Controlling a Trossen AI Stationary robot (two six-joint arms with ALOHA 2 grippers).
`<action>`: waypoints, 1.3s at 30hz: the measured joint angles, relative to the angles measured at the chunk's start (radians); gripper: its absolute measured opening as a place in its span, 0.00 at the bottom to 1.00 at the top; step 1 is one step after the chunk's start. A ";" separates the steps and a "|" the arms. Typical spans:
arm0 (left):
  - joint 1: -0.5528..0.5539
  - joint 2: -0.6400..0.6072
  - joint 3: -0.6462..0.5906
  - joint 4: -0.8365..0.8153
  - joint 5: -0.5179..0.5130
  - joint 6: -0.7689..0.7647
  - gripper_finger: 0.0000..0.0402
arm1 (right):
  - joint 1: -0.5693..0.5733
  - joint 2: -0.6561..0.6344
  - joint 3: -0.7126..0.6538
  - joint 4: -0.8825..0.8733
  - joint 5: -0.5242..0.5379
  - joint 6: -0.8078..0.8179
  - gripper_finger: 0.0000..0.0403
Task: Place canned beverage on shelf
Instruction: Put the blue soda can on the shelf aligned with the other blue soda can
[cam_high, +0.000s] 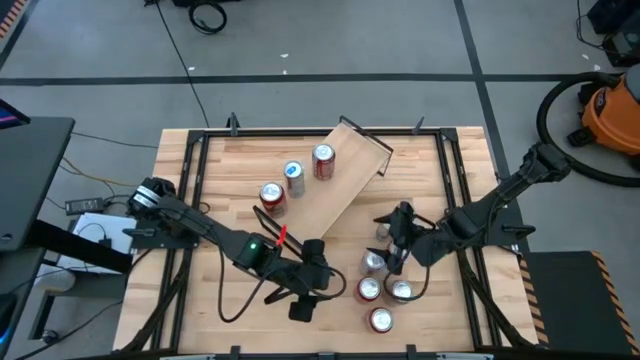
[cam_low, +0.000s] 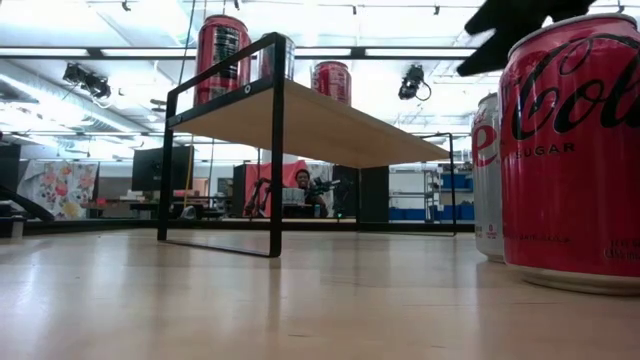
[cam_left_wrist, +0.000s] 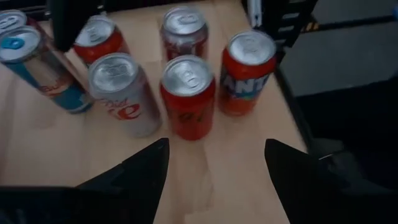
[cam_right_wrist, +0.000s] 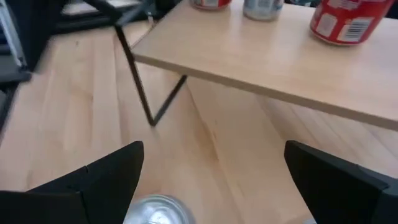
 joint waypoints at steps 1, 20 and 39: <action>0.000 0.000 0.000 -0.001 -0.003 0.007 0.68 | 0.002 -0.002 0.000 -0.021 0.001 0.012 0.99; -0.042 0.084 -0.044 0.235 0.049 0.298 0.67 | -0.121 -0.007 0.166 -0.597 -0.126 0.128 0.94; -0.186 -0.157 -0.328 0.256 -0.179 0.305 0.48 | -0.236 -0.013 0.214 -0.631 -0.243 0.043 0.94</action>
